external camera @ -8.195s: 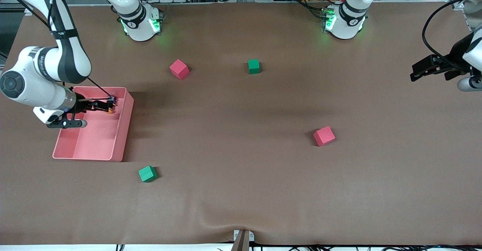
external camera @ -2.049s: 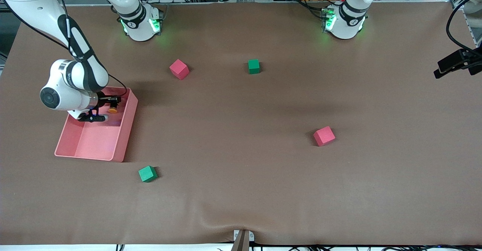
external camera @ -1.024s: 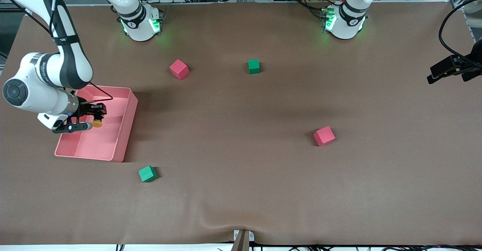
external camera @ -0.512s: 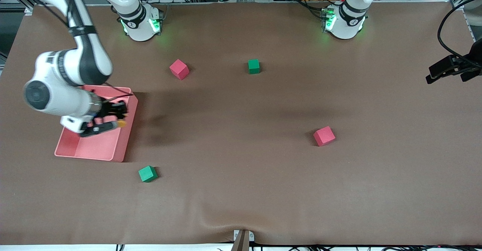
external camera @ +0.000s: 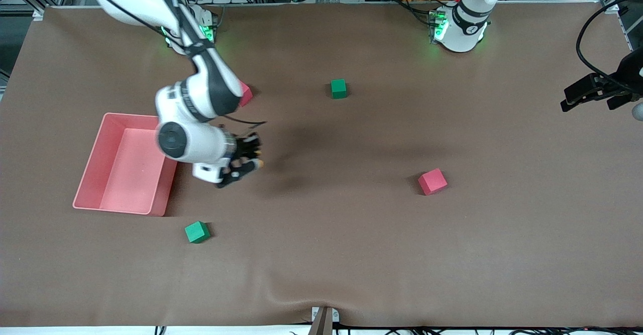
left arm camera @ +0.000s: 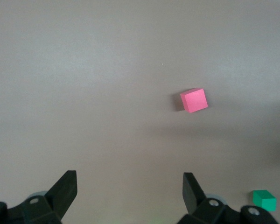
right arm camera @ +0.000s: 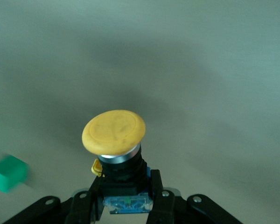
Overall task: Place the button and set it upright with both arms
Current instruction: 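Carry the button to the table middle and set it down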
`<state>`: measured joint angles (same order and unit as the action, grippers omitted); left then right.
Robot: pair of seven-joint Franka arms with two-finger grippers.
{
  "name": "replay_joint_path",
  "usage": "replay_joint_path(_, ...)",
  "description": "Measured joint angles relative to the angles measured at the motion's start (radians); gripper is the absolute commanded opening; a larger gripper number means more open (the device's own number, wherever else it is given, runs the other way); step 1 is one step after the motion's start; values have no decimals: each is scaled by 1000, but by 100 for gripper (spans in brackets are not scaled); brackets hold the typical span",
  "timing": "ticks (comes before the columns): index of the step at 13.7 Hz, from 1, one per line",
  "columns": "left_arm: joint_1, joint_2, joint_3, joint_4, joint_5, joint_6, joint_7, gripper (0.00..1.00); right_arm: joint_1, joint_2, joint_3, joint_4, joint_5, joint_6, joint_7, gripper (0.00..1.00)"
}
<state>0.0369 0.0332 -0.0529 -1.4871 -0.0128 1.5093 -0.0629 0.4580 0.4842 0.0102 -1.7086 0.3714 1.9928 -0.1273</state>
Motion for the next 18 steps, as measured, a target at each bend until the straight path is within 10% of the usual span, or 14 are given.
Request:
replay_joint_path(6, -16, 13, -40, -6, 0, 0, 16, 100, 192, 193, 0, 228, 27, 82, 445, 0)
replay_joint_path(14, -22, 64, -78, -7, -3, 1, 18, 100, 354, 340, -1, 263, 28, 325, 697, 6)
replay_joint_path(16, -22, 74, -83, -7, -8, 2, 18, 100, 359, 355, -1, 267, 28, 337, 707, 34)
replay_joint_path(18, -24, 77, -84, -6, -24, 5, 18, 100, 359, 359, -3, 273, 29, 337, 708, 87)
